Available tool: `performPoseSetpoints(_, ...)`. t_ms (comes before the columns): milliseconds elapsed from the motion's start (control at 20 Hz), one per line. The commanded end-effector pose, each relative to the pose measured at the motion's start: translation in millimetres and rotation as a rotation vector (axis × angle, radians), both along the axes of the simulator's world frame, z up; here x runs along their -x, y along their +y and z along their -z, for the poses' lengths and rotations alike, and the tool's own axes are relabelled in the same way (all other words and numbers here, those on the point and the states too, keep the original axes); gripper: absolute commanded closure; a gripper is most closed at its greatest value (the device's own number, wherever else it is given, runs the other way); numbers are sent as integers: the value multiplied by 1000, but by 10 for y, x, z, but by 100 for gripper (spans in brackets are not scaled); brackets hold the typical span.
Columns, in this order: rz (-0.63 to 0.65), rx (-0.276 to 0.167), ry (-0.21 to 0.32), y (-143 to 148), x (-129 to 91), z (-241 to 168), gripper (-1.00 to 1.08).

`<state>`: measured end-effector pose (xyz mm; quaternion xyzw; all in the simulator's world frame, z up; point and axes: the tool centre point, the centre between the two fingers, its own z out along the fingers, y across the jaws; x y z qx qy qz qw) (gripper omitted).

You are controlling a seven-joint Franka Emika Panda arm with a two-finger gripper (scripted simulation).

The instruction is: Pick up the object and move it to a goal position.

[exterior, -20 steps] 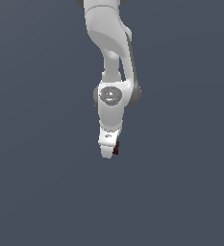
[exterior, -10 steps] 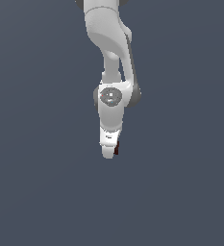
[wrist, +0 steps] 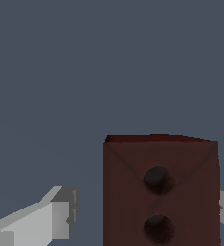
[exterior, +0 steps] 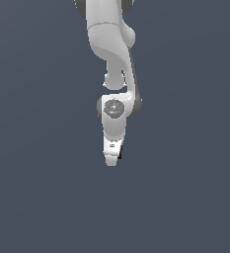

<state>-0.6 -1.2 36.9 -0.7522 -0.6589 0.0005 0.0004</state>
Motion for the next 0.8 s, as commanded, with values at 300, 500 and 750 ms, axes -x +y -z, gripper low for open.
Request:
performPoseSetpoints(300, 0, 0, -1, -2, -12, 100, 108)
performPoseSetpoints(500, 0, 0, -1, -2, -12, 100, 108)
performPoseSetpoints(750, 0, 0, -2, -6, -15, 90, 108)
